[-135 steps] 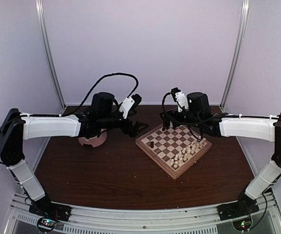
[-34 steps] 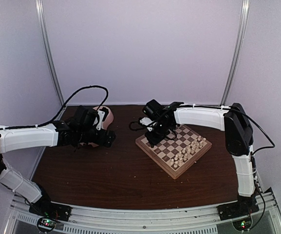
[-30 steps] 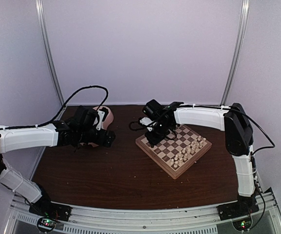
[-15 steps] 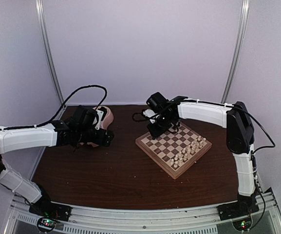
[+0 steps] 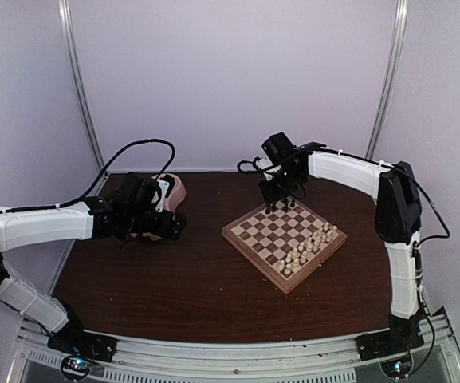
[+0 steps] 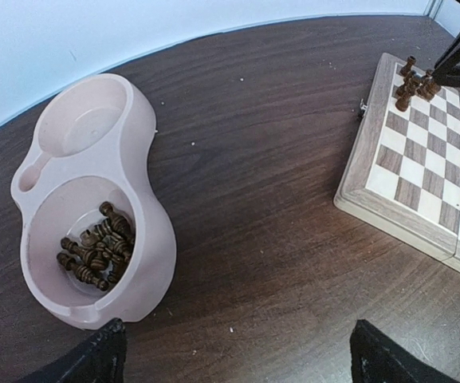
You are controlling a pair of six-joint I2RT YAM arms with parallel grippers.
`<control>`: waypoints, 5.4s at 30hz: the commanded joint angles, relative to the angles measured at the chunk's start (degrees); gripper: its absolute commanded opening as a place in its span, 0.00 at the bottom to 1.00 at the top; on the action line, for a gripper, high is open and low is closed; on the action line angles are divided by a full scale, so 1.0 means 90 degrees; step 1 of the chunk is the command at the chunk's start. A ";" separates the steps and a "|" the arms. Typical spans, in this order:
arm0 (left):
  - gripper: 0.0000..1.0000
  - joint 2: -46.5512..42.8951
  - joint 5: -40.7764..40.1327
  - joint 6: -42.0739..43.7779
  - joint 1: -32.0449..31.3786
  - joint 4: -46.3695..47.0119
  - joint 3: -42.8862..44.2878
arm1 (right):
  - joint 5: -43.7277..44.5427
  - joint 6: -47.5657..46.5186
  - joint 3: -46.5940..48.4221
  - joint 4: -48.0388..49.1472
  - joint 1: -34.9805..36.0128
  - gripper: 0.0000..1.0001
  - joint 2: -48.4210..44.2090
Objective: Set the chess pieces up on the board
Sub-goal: Place the knight at g8, then pick up the chess pile from the storage box.
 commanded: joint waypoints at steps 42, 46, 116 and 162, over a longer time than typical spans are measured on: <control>0.98 0.0119 0.0125 0.0184 0.0069 -0.0216 0.0649 | 0.0127 -0.0036 0.0986 0.0111 -0.0943 0.16 0.0812; 0.98 0.0131 0.0106 0.0199 0.0070 -0.0225 0.0669 | 0.0101 -0.0026 0.0986 0.0124 -0.0962 0.16 0.0901; 0.77 0.0641 0.1102 -0.0776 0.1448 -0.1170 0.0928 | -0.0709 -0.0483 -0.1169 0.1558 -0.0464 0.31 -0.1351; 0.33 0.5090 0.0659 -0.1711 0.2567 -0.3614 0.4548 | -0.3054 -0.0274 -0.4158 0.5155 0.0393 0.34 -0.2231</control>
